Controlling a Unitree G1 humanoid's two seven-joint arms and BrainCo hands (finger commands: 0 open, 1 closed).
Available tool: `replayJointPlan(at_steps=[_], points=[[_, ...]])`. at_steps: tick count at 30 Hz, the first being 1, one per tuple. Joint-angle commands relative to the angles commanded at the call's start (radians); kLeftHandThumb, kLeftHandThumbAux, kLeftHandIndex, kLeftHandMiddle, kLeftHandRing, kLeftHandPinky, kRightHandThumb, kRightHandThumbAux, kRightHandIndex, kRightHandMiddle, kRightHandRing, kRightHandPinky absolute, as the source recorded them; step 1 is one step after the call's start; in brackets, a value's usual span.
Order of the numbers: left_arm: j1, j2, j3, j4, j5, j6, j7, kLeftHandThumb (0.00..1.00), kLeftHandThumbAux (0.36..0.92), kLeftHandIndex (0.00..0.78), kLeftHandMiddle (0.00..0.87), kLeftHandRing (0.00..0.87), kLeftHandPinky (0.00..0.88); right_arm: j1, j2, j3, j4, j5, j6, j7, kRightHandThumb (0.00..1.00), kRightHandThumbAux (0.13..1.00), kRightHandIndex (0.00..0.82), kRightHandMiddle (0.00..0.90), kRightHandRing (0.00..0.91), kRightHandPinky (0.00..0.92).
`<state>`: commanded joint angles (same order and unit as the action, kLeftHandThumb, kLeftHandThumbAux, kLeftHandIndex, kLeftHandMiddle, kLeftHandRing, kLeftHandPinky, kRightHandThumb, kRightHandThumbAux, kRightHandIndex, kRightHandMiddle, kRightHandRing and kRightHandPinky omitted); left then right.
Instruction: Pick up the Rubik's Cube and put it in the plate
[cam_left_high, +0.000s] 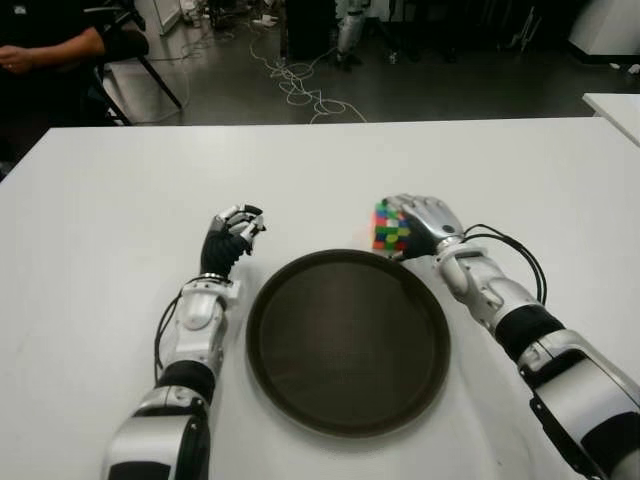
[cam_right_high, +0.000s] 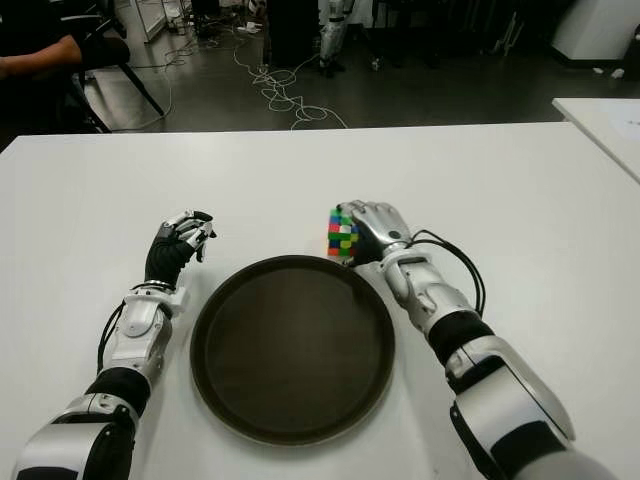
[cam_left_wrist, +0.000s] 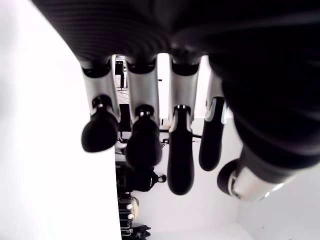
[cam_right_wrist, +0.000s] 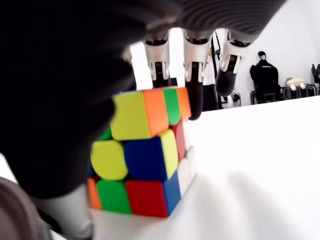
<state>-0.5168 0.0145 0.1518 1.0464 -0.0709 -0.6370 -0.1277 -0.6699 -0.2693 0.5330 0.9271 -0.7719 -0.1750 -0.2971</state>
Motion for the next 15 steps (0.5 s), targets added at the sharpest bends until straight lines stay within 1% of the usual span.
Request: replayJointPlan(at_steps=[1,2,3,4,5,7,9,15], points=[[0.0,0.0,0.0,0.0,0.0,0.003,0.002,0.851,0.659,0.422,0.588,0.755,0.738,0.005,0.0,-0.005,-0.008,0.003,-0.006,-0.016,0.385,0.814,0.307,0.274,0.298,0.348],[0.0,0.0,0.001,0.0,0.0,0.006,0.003,0.85,0.659,0.422,0.589,0.753,0.736,0.008,-0.001,-0.009,-0.013,0.005,-0.01,-0.028,0.497,0.786,0.342,0.302,0.326,0.371],[0.0,0.001,0.0,0.0,0.002,0.009,0.005,0.85,0.659,0.422,0.589,0.752,0.735,0.011,0.001,-0.015,-0.018,0.01,-0.013,-0.041,0.537,0.776,0.354,0.313,0.336,0.379],[-0.001,0.002,0.0,0.0,0.003,0.011,0.007,0.85,0.66,0.422,0.589,0.751,0.734,0.013,0.002,-0.019,-0.022,0.013,-0.016,-0.049,0.596,0.761,0.373,0.347,0.364,0.399],[-0.001,0.002,-0.001,0.001,0.004,0.013,0.008,0.849,0.66,0.422,0.589,0.75,0.733,0.015,0.005,-0.024,-0.024,0.018,-0.017,-0.056,0.633,0.752,0.385,0.369,0.382,0.412],[-0.001,0.003,-0.003,0.001,0.006,0.014,0.007,0.85,0.659,0.421,0.585,0.748,0.736,0.018,0.01,-0.033,-0.025,0.026,-0.019,-0.067,0.726,0.728,0.371,0.435,0.409,0.428],[0.0,0.005,-0.004,0.001,0.007,0.013,0.006,0.851,0.659,0.42,0.581,0.746,0.739,0.02,0.015,-0.041,-0.025,0.034,-0.02,-0.074,0.784,0.712,0.364,0.477,0.428,0.44],[0.001,0.008,-0.01,0.0,0.015,0.007,0.012,0.849,0.66,0.42,0.588,0.744,0.72,0.024,0.022,-0.053,-0.034,0.05,-0.013,-0.072,0.819,0.703,0.359,0.493,0.437,0.427]])
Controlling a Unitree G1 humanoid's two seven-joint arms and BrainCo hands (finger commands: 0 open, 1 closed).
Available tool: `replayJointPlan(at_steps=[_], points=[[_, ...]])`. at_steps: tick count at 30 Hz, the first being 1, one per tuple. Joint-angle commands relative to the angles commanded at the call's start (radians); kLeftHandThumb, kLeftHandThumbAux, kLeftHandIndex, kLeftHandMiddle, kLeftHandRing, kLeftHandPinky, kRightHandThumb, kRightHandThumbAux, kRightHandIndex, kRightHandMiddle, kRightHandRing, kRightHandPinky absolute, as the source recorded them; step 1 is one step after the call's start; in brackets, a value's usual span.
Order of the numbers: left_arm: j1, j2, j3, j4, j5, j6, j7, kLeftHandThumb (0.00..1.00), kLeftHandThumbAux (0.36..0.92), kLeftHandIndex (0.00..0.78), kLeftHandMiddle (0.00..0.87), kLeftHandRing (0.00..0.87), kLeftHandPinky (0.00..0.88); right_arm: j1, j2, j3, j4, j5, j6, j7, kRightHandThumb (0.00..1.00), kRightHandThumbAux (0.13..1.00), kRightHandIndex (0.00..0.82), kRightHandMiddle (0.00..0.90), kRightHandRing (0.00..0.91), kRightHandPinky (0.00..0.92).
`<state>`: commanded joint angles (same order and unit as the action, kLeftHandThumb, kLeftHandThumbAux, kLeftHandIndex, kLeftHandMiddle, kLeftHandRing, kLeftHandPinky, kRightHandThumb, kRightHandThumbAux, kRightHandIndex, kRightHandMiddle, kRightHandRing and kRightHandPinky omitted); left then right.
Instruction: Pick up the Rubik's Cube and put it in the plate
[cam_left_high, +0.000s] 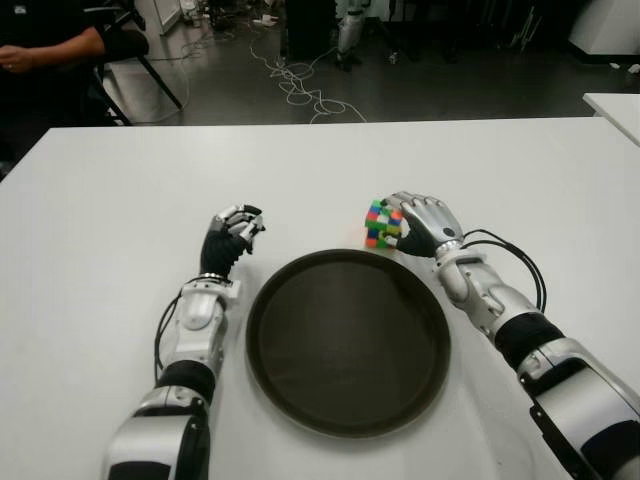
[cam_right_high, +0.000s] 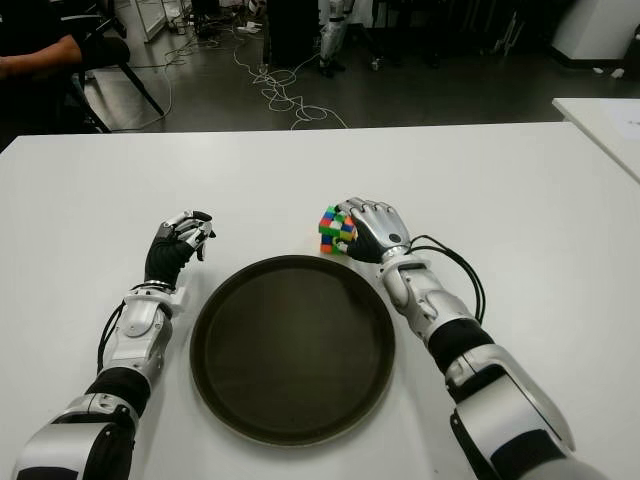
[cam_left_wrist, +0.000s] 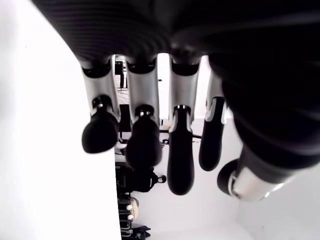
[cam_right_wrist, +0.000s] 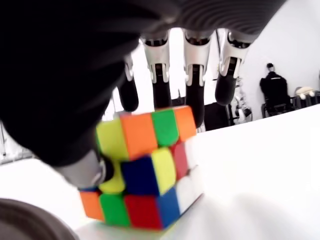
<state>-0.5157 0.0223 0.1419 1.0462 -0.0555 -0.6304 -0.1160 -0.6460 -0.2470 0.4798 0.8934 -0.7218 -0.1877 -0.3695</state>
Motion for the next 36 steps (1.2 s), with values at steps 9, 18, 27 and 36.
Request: replayJointPlan(at_steps=[9,18,27,36], points=[[0.002,0.002,-0.005,-0.005,0.001,0.004,-0.002,0.848,0.661,0.419,0.586,0.746,0.738,0.003,0.003,-0.004,0.0,0.003,0.004,0.004,0.827,0.698,0.381,0.468,0.408,0.4],[0.003,0.001,-0.005,-0.003,0.002,-0.001,0.005,0.848,0.661,0.42,0.587,0.751,0.746,0.008,0.0,-0.007,-0.009,0.003,-0.003,0.002,0.83,0.696,0.395,0.458,0.398,0.392],[0.003,0.0,-0.005,-0.005,0.001,0.001,0.01,0.847,0.661,0.421,0.59,0.75,0.743,0.009,0.001,-0.013,-0.013,0.005,-0.008,0.009,0.831,0.695,0.398,0.457,0.396,0.398],[0.0,0.001,-0.004,-0.003,-0.002,0.002,0.005,0.848,0.661,0.42,0.588,0.75,0.747,0.008,0.0,-0.013,-0.018,0.002,-0.002,0.014,0.837,0.691,0.435,0.436,0.361,0.377]])
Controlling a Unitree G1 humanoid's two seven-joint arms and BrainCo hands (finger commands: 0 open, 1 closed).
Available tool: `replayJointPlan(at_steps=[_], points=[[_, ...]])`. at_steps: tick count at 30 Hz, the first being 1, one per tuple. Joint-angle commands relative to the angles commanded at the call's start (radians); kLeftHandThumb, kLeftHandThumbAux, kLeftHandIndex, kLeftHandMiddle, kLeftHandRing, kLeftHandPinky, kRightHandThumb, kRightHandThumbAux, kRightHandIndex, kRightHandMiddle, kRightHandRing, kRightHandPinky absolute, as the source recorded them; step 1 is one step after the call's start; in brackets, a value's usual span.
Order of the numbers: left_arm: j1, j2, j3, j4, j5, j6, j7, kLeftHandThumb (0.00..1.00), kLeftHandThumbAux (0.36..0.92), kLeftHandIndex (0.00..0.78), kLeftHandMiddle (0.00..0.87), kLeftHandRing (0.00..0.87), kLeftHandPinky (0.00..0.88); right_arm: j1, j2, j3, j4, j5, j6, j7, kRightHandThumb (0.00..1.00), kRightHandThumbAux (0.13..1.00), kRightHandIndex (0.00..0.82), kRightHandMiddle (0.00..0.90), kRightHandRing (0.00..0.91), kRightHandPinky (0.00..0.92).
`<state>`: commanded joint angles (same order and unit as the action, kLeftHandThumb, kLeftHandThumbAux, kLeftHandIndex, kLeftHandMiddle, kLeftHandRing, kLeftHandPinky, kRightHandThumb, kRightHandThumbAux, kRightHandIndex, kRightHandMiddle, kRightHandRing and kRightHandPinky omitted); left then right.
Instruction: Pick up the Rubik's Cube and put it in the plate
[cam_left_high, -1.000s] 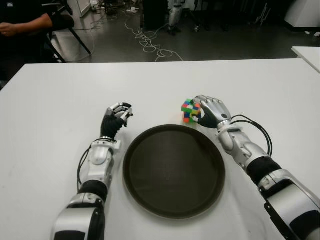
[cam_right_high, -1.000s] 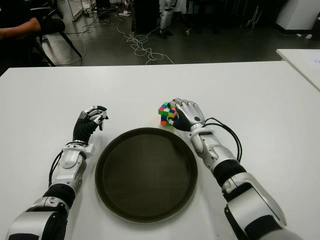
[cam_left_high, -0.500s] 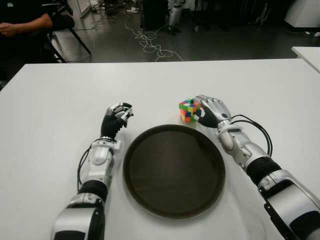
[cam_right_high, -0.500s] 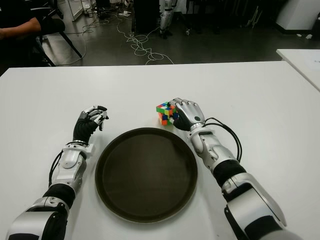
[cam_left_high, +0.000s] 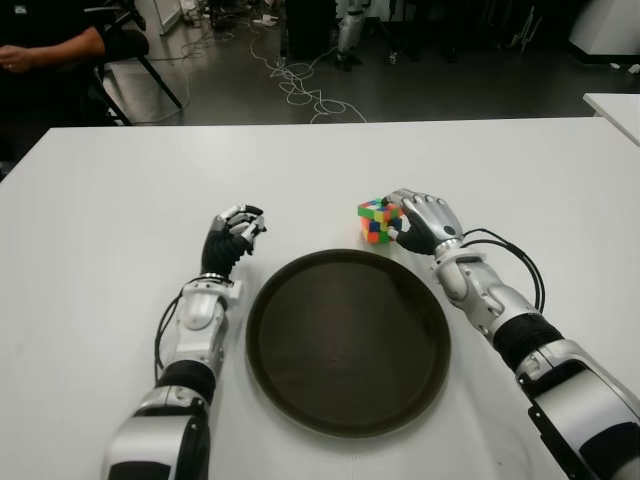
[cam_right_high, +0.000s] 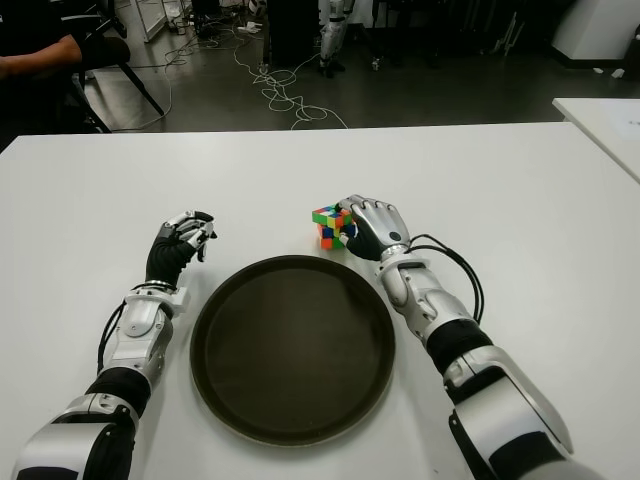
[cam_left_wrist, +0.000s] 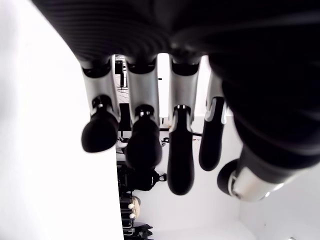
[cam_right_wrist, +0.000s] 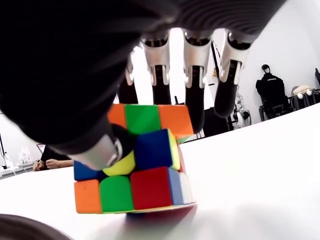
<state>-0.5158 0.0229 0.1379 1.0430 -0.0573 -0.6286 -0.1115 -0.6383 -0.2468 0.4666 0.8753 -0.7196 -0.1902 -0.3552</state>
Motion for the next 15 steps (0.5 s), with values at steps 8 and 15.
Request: replayJointPlan(at_steps=[8,15], points=[[-0.001,-0.002,0.002,0.001,-0.005,0.002,-0.006,0.849,0.66,0.421,0.585,0.752,0.755,0.002,-0.001,0.0,-0.006,-0.001,0.006,0.006,0.837,0.691,0.438,0.433,0.358,0.385],[-0.001,-0.003,0.005,0.0,-0.013,0.008,-0.014,0.852,0.658,0.423,0.58,0.759,0.768,0.002,-0.001,-0.001,-0.008,-0.001,0.011,0.007,0.836,0.692,0.426,0.44,0.371,0.398]])
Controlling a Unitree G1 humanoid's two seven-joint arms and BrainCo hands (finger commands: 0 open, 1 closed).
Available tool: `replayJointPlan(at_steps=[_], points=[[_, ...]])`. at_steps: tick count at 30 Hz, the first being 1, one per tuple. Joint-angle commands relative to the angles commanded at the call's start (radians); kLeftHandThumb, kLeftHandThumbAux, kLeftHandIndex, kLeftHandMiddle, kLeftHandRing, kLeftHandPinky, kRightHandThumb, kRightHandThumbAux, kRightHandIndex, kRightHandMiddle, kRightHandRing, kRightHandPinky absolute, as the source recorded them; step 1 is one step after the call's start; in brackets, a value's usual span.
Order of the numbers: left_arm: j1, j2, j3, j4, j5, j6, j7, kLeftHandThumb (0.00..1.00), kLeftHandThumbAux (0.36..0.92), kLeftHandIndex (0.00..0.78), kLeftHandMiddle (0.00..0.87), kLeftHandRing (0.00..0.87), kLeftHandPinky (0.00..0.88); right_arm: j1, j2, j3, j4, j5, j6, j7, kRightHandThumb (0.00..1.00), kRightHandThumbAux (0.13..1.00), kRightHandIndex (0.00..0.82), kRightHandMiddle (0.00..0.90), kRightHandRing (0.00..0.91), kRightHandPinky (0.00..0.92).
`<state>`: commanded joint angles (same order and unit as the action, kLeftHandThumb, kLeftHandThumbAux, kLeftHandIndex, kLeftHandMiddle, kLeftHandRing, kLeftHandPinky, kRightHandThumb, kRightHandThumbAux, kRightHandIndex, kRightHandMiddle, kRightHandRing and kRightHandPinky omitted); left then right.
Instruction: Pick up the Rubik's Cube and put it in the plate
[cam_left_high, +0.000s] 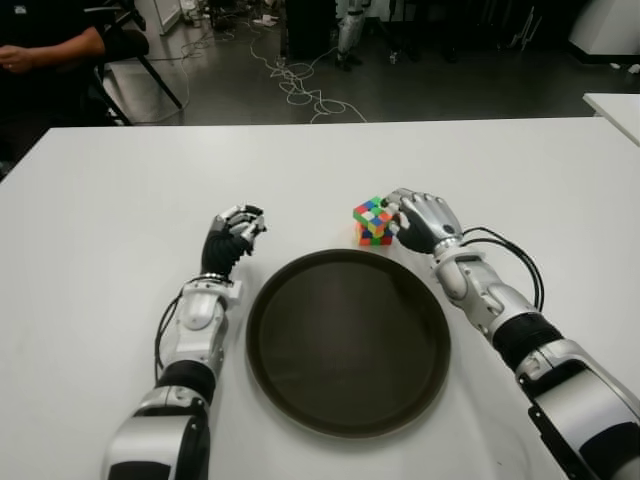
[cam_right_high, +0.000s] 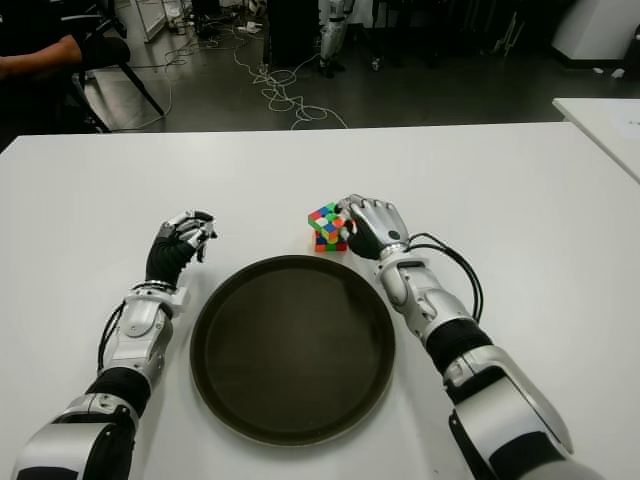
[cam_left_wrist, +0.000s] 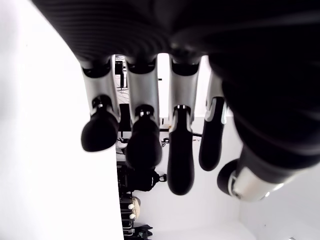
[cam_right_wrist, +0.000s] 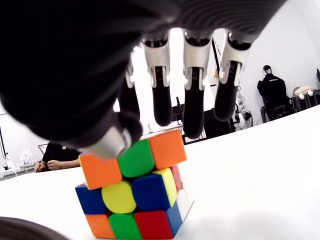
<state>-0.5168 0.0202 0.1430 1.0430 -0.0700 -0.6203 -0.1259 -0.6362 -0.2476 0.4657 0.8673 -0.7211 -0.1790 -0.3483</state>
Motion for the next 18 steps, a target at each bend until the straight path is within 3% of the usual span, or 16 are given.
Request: replayJointPlan(at_steps=[18], points=[[0.0,0.001,0.003,0.0,0.002,0.003,0.004,0.848,0.66,0.421,0.59,0.752,0.744,-0.001,0.001,0.0,0.006,-0.001,-0.006,-0.01,0.835,0.692,0.417,0.446,0.378,0.396]])
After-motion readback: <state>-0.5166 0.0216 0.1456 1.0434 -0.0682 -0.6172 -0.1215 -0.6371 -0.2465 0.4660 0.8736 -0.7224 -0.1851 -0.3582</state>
